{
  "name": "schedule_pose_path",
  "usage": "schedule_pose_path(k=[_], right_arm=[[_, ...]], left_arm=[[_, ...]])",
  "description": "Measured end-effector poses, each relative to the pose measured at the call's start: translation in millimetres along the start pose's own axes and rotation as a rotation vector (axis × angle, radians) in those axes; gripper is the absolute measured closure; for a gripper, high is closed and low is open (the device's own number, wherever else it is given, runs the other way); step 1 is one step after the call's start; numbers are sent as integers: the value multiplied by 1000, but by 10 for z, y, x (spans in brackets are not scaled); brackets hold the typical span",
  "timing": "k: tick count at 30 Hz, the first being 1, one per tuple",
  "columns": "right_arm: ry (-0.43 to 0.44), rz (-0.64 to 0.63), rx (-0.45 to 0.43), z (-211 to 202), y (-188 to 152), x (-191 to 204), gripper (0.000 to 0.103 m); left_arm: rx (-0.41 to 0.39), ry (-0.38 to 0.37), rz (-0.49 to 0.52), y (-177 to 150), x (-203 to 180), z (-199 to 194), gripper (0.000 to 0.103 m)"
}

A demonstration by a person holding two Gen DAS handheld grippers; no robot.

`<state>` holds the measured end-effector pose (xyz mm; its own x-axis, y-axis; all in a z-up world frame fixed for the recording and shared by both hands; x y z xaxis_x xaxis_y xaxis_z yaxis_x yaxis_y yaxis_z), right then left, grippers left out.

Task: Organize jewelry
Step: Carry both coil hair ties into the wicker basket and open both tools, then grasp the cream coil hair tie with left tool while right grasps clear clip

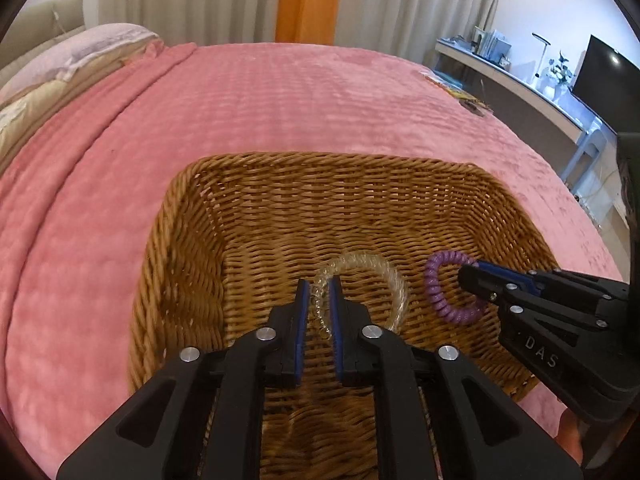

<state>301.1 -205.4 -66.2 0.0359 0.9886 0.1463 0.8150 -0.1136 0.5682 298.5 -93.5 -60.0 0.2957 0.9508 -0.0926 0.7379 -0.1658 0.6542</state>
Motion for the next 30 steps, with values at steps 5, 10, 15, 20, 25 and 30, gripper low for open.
schedule_pose_path(k=[5,10,15,20,25,30], right_arm=[[40,17,-40,-264,-36,-9,79],[86,33,-108,-802,-115,17,71],[161,17,-183,-1371,-395,77,43],[137,-9,-236,-1708,-1014,101,43],[92,-38,-254,-1779,-1667,107,43],[110,-51,-223,-1681,-2098,130,49]], left_arm=[[-75,-21,4,7,-4,-408,57],[-167,-69,7,-33,-74,-1063,53],[-249,-116,31,-264,-199,-1676,52],[-254,-160,21,-811,-274,-1972,52],[-203,-151,36,-1405,-353,-1935,52],[-146,-168,1,-1797,-350,-1801,52]])
Point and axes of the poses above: each gripper's, at about its wrist camera, not at the fingertips, and z roughly the way its jaws point, x to its left, y to its top, the point moved 8 cm from there along z, roughly the way its jaws point, and after that the axes turned 4 degrees about z, right-handed, at the moved point
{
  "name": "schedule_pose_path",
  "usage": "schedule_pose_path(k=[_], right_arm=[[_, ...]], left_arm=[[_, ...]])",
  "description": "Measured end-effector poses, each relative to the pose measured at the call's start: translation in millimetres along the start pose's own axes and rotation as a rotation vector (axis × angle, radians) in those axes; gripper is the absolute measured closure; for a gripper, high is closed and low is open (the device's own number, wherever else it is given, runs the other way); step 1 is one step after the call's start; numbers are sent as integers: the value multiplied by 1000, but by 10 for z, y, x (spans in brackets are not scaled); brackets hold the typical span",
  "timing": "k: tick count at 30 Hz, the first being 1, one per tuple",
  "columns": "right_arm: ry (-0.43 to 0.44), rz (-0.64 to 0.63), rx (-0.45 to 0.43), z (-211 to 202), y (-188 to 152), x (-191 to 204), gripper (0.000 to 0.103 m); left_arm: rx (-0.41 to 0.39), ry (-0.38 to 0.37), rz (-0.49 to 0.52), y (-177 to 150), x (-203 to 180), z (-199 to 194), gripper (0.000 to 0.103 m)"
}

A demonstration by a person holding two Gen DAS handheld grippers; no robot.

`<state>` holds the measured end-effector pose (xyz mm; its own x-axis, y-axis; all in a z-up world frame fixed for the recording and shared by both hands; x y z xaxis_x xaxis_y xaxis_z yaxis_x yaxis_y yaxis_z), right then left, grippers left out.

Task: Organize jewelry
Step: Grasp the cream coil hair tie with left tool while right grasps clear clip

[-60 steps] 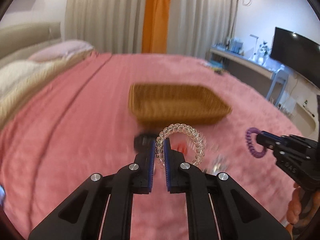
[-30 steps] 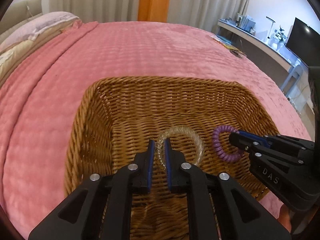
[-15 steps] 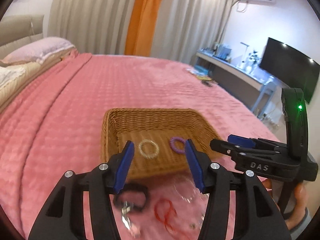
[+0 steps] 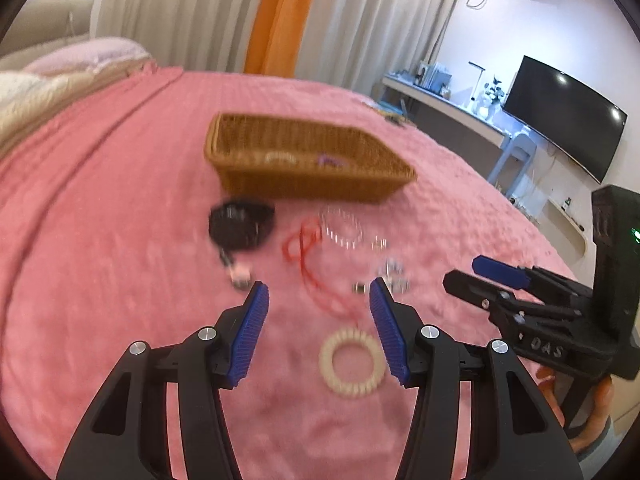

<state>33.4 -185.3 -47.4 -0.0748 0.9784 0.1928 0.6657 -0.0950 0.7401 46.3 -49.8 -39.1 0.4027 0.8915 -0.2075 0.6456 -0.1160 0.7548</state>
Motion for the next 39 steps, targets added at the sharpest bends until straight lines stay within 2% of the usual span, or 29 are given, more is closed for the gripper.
schedule_pose_path(k=[3,7,9,10,12,20,27,32,36,39], right_arm=[[-4,-13,34,74,-180,48,59],[7,-31,71,153,-351,144,62],[-2,-40,87,216,-410,181,67],[-9,-41,94,236,-421,186,68],[-14,-37,108,301,-434,194,78],[-27,0,123,382,-434,115,92],[-90,12,92,229,-445,-55,92],[-65,22,124,283,-489,-84,91],[-30,61,140,305,-473,-101,84],[-53,47,133,314,-454,-93,83]], left_arm=[[20,11,-9,-161,15,83,52],[43,33,-6,-306,15,182,52],[48,44,9,-333,2,208,52],[54,53,19,-348,-3,220,52],[58,66,33,-361,-32,226,52],[111,88,49,-452,-56,337,52],[126,88,53,-501,-61,385,54],[125,91,59,-508,-71,387,54],[130,92,77,-550,-94,386,54],[124,93,87,-580,-113,370,54]])
Point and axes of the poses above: each gripper's, at about its wrist camera, not at the fingertips, and z roughly the way its jaws point, x to its left, y to its top, the point moved 8 cm from there along z, roughly the way its jaws point, and after that the axes turned 4 degrees about z, right-handed, at the moved point
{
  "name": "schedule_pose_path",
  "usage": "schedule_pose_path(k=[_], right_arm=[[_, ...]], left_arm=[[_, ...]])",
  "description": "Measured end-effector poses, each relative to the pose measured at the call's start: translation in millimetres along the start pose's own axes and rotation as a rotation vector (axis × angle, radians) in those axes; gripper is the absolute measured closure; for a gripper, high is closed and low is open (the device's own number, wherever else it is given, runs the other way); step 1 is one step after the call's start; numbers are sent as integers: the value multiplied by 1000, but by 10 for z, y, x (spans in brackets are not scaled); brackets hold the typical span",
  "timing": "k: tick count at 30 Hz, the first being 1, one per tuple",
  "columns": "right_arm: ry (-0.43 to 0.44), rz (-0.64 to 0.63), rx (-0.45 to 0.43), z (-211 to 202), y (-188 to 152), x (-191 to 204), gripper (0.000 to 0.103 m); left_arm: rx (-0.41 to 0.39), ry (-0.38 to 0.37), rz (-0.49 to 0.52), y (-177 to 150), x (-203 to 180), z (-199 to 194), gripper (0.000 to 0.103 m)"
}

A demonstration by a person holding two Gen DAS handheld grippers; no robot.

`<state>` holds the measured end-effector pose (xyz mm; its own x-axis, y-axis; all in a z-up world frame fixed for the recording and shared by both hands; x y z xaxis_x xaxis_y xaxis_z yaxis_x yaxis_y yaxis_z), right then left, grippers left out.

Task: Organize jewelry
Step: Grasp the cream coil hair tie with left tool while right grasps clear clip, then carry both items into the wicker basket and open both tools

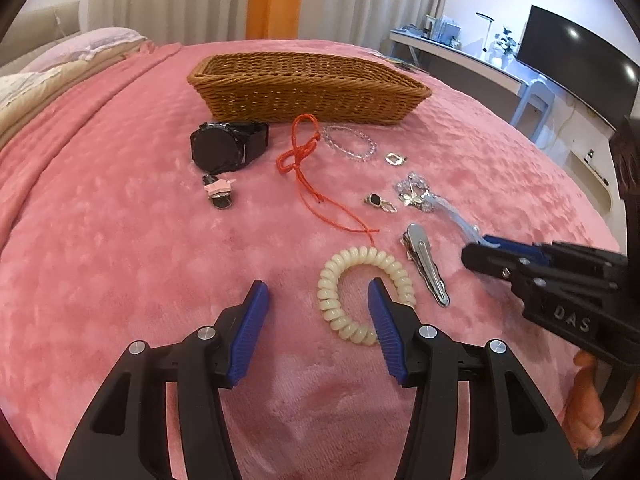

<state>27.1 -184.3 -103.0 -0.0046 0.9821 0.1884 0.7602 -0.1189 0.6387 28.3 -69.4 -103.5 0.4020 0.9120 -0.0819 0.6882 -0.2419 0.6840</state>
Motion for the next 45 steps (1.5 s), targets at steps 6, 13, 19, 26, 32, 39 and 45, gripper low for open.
schedule_pose_path(k=[6,13,19,26,32,39,45], right_arm=[[-30,13,-2,68,69,23,83],[-24,-41,-53,-49,46,111,93],[7,-56,-116,-331,192,173,93],[40,-65,-172,-539,504,239,93],[76,-67,-222,-642,944,252,92],[93,-45,-252,-443,1761,210,92],[107,-2,-187,119,2339,176,93]], left_arm=[[10,40,17,-6,-21,8,64],[-29,77,31,23,-40,-96,94],[-113,24,-12,181,0,-348,94],[-157,23,-10,459,25,-468,94],[-190,7,11,862,76,-558,94],[-234,52,51,1621,250,-417,94],[-203,151,83,2213,475,121,94]])
Point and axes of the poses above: each gripper's, at about its wrist camera, not at the fingertips, and z roughly the way its jaws point, x to its left, y to its top, the point moved 8 cm from there along z, roughly the way its jaws point, and after that the axes turned 4 degrees about z, right-handed, at the moved point
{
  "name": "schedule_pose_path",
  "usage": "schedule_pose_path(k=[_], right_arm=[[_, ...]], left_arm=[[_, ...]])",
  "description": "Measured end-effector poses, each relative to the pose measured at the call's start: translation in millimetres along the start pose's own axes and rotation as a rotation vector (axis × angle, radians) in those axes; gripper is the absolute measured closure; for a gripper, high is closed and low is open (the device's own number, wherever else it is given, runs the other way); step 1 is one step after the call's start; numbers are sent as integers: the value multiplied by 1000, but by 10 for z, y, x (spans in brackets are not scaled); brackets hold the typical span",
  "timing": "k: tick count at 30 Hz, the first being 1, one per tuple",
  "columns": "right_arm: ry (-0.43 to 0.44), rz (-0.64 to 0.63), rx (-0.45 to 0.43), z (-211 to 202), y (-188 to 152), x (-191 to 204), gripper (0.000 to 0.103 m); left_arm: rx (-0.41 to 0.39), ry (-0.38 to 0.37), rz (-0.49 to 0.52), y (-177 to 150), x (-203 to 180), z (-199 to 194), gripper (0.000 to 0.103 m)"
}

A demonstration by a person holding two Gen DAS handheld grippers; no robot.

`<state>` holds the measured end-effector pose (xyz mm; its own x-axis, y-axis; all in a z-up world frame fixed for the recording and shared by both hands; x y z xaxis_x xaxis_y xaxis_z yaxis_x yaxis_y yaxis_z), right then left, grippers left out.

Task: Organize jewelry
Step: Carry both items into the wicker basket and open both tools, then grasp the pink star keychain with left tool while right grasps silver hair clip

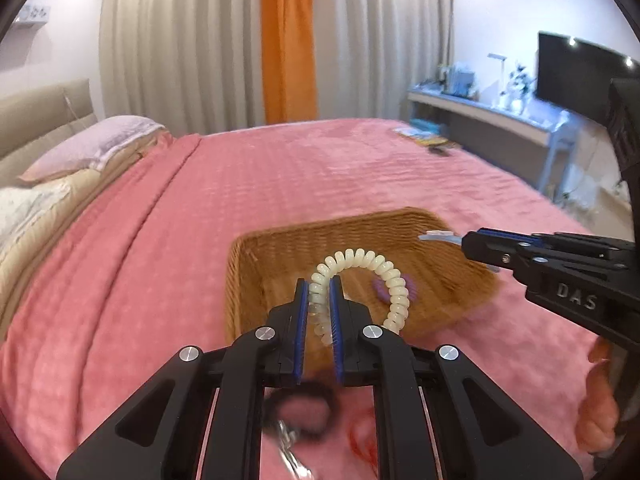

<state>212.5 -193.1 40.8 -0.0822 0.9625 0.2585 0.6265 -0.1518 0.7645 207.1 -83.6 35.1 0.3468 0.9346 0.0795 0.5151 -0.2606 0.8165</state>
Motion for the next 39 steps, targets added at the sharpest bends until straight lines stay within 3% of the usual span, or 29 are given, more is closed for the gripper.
schedule_pose_path(k=[4,9,12,18,20,22,25,30,39], right_arm=[[2,28,71,478,91,-99,93],[-17,67,188,1043,20,-255,93],[-39,75,240,1229,-65,-324,93],[-61,64,262,1271,-158,-378,92],[-49,76,268,1227,-171,-384,91],[-55,76,252,1114,-161,-385,85],[-62,68,222,930,-131,-366,73],[-57,50,169,535,-73,-224,73],[-37,0,60,-344,-256,211,73]], left_arm=[[53,-29,-36,81,64,489,94],[146,-68,-84,-38,72,1027,94],[189,-47,-80,-156,75,1194,94],[211,-60,-79,-217,52,1236,89],[196,-86,-90,-193,65,1147,64],[155,-105,-104,-140,98,978,57],[98,-146,-113,-78,155,621,56],[47,-203,-161,-97,272,82,54],[-5,-174,-198,-423,483,-628,54]])
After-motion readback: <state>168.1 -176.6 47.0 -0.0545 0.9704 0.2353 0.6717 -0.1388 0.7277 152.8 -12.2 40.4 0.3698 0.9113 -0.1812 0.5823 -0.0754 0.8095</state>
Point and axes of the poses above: each gripper's, at about its wrist camera, not at the fingertips, and z roughly the way its jaws point, x to its left, y to its top, the point moved 8 cm from there along z, roughly the way its jaws point, and after that the axes turned 4 degrees about z, right-handed, at the moved point
